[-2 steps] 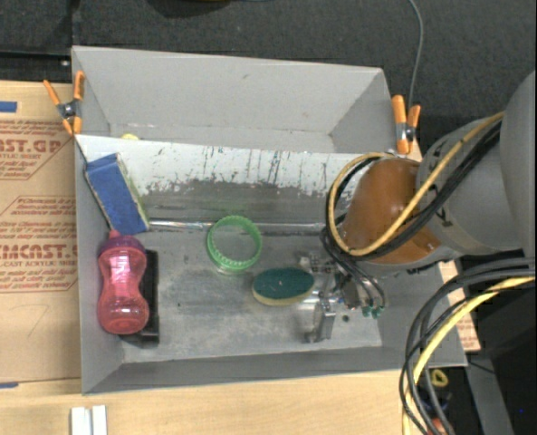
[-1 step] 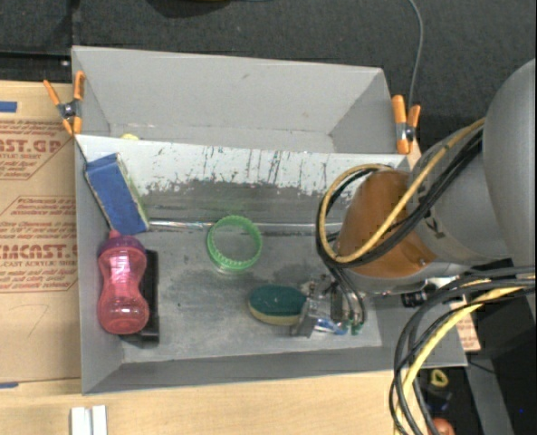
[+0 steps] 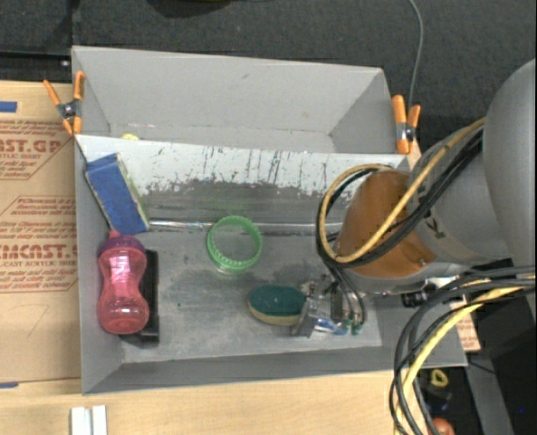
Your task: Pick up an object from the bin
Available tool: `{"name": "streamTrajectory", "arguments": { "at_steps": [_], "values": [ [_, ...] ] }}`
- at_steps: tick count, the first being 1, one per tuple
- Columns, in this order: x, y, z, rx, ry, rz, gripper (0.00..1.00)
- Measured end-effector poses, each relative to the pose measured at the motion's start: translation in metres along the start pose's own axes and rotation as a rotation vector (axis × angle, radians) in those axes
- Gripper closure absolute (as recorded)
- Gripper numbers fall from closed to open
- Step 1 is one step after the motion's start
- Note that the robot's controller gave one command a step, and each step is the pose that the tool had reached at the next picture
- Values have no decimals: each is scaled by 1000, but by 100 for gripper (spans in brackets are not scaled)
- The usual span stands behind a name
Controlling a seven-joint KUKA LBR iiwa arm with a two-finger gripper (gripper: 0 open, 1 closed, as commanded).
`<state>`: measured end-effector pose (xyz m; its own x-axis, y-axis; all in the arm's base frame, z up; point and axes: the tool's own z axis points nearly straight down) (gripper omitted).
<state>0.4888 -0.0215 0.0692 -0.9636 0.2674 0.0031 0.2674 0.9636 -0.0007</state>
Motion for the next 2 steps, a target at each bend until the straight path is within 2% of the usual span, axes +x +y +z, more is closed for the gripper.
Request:
{"name": "streamTrajectory", "arguments": {
  "at_steps": [1,2],
  "values": [
    [3,0,-13,1,9,0,100],
    [2,0,-45,0,5,0,100]
  ]
}}
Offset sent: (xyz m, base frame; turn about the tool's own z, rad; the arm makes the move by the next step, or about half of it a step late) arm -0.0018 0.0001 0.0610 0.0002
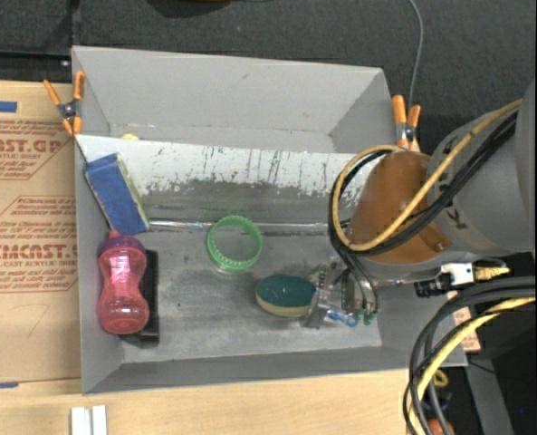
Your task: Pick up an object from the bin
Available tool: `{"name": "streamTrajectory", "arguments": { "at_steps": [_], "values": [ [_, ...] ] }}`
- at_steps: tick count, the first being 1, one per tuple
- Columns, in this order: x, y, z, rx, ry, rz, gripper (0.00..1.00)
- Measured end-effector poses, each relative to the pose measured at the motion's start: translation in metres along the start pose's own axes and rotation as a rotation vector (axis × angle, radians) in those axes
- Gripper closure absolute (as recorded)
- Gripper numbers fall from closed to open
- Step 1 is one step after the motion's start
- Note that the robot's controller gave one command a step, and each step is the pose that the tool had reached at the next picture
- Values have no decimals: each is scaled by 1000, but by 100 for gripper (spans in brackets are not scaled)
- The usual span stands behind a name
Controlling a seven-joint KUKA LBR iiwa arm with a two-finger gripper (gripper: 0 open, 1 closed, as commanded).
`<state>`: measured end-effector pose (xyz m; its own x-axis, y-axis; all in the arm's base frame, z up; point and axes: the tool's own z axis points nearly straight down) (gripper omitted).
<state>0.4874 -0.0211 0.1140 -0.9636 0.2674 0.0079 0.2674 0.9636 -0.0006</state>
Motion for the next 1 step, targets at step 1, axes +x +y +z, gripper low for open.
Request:
{"name": "streamTrajectory", "arguments": {
  "at_steps": [1],
  "values": [
    [0,0,-15,-1,-3,0,100]
  ]
}}
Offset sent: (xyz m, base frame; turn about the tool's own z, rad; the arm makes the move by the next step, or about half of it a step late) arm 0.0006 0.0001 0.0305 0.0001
